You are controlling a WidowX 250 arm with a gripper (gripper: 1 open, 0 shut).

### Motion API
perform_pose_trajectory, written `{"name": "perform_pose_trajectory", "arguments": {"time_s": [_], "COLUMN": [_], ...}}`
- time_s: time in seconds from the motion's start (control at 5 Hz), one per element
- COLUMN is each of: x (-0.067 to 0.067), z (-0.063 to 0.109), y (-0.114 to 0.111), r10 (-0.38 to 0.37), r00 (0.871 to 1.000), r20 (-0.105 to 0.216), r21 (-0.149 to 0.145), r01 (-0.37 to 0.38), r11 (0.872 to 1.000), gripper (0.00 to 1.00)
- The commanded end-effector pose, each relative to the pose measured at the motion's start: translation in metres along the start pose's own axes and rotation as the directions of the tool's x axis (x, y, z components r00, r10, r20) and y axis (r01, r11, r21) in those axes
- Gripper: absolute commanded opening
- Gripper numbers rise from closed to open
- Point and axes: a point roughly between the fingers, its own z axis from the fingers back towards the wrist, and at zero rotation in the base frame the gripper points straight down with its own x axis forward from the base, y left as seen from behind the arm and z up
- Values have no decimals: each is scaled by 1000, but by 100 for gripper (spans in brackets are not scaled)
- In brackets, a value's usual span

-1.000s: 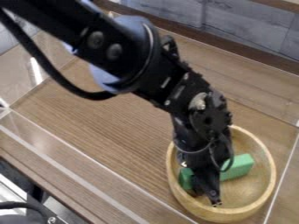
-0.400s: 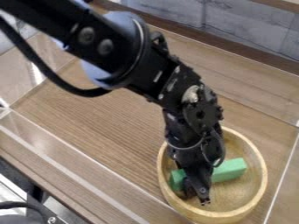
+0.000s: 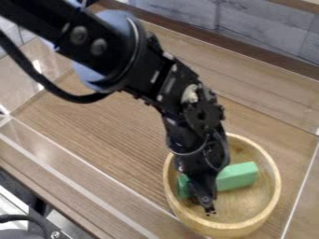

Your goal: Move green object from inside the wooden bowl to the table next to it

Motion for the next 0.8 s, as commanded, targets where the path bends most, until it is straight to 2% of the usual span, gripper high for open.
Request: {"name": "perform_pose_trajectory", "arguments": {"time_s": [0.0,0.2,0.4,0.6], "x": [-3,4,5,5], "z": [-6,-9,-9,-10], "y": [-12,-24,-31,-38], "r10": [75,134,121,112], "r00": [997,991,992,993], "r20": [-23,-20,-26,-30], "r21": [-11,-12,-25,-39], "r01": [-76,-134,-122,-113], "r11": [997,991,992,993], "gripper": [0,0,0,100]}}
